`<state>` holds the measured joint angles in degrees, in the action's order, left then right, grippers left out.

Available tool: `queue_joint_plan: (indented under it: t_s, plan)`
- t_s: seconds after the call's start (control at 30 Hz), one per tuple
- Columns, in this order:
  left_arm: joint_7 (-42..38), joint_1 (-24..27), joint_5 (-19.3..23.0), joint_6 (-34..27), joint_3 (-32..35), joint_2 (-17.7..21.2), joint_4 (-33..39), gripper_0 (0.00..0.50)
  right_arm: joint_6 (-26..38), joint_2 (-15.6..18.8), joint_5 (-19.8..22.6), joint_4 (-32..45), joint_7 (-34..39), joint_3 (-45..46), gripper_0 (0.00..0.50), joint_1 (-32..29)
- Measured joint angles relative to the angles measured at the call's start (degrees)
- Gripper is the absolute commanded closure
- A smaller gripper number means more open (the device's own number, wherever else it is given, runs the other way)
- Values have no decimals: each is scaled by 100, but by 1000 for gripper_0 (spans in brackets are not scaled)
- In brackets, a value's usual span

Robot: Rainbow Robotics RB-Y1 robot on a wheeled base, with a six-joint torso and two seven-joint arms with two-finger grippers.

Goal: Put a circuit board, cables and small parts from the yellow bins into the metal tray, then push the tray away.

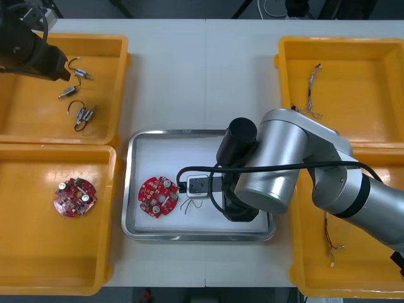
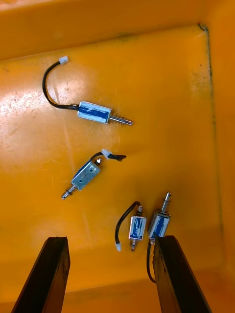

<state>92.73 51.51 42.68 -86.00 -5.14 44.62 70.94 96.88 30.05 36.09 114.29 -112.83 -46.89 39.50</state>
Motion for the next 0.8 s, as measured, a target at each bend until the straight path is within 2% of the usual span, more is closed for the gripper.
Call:
queue_joint_plan:
  t_s: [0.13,0.33,0.53,0.8]
  plan:
    - [0,2,-18,341,-99,-1,-148,0,431,-14,0,287,0,406,0,-108]
    - [0,11,-16,1163,-642,-1,-558,0,1235,-174,-15,622,1,1340,0,-315]
    - [1,11,-15,1657,-837,-45,-968,0,1276,-326,-371,1049,5,2218,0,-452]
    - [1,13,-17,2186,-876,-185,-1421,0,1295,-300,-881,1840,94,3124,0,-774]
